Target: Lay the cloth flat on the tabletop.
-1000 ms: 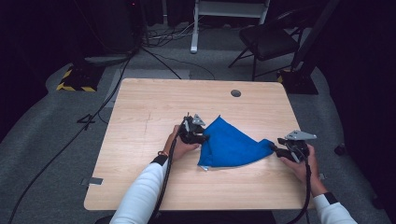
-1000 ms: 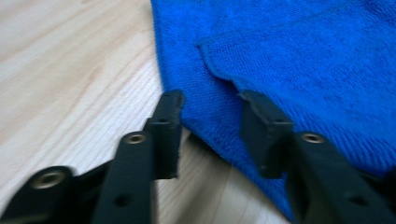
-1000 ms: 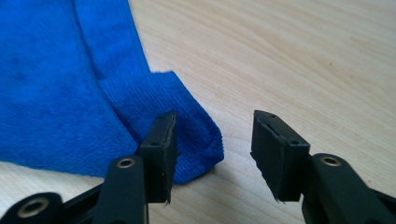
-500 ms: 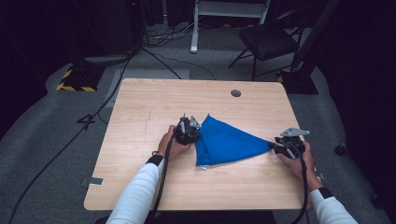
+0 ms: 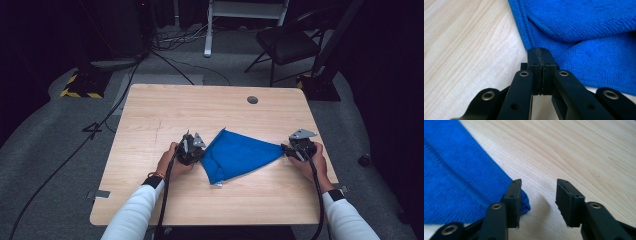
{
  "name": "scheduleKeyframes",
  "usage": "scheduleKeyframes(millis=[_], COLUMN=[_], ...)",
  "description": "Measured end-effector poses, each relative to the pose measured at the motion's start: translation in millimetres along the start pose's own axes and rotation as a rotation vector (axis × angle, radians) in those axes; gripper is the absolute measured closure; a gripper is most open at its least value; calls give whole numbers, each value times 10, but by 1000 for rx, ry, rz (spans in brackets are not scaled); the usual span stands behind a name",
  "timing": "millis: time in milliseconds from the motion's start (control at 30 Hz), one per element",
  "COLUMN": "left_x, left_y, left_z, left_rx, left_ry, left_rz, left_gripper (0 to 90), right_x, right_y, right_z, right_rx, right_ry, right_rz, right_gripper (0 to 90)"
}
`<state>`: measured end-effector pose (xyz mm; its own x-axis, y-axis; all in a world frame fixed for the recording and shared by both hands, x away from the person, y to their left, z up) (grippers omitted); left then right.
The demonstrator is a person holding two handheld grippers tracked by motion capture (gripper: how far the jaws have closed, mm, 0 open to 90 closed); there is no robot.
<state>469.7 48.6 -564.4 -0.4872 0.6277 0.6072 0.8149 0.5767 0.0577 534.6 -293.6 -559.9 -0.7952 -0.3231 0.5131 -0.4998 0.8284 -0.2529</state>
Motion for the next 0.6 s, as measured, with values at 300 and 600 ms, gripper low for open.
scheduleKeyframes(millis=[300, 600], left_x=[277, 332], left_y=[-274, -263], left_z=[123, 76], left_rx=[-9, 25], left_ry=[-2, -59], left_rz=[34, 11], left_gripper=[852, 585], right_x=[-89, -71], right_y=[44, 302], right_z=[-70, -260], right_rx=[23, 41], right_ry=[-17, -81], right_rz=[0, -93], right_gripper=[528, 528])
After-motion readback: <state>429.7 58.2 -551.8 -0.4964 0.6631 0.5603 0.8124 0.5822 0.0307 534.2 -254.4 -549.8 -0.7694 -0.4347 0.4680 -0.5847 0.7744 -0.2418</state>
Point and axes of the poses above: each handheld gripper's, and its own axes: x roughly backward along the jaws, z roughly out of its underside, y roughly to its left, the point moved 10 cm from there along -x, roughly forward along the jaws, and after that the axes turned 14 degrees about -y, right-handed, at the moved point
